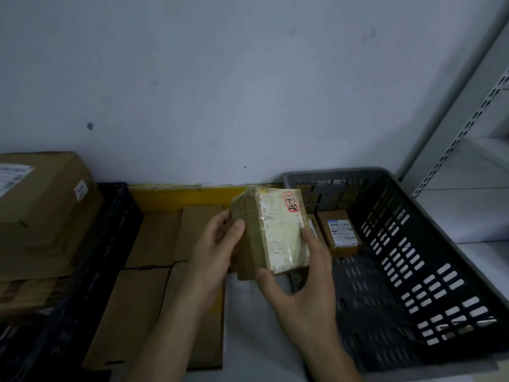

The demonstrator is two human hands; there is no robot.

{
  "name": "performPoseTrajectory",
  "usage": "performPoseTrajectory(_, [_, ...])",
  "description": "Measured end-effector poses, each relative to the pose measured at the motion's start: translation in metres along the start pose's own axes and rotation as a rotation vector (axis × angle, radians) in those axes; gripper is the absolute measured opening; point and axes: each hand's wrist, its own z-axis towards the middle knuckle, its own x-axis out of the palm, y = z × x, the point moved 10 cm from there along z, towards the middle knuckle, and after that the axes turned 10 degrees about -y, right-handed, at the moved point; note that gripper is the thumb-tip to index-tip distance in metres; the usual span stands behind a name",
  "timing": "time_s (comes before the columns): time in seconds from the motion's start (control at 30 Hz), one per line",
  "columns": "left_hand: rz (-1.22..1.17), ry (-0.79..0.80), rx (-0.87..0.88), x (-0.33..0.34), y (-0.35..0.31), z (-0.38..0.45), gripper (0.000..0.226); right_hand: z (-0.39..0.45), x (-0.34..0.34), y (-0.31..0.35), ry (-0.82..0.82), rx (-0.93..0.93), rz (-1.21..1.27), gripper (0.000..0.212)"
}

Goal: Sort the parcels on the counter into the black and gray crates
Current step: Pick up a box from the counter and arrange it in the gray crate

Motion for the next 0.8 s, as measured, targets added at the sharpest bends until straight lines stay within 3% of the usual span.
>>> performPoseTrajectory(0.13, [0.115,0.132,0.086,0.022,-0.01,-0.009,0.078,-0.007,0.003,0.005,0.009,-0.092,-0.047,0.106])
performPoseTrajectory(0.33, [0.174,0.099,0.11,0.03,-0.006,-0.012,0.076,-0.004,-0.001,0.009,0.041,-0.151,-0.305,0.115])
performPoseTrajectory(0.57, [0.397,0.273,0.166,0.095,0.005,-0.012,0.105,0.021,-0.058,-0.001,-0.043,-0.096,-0.477,0.106])
performPoseTrajectory(0.7, [0.506,0.39,0.229,0.142,0.022,-0.02,0.071,0.049,-0.11,-0.038,-0.06,-0.056,-0.541,0.102])
performPoseTrajectory(0.8, [0.715,0.35,0.33,0.162,0.037,-0.014,0.077,0.087,-0.141,-0.078,-0.08,-0.002,-0.634,0.104])
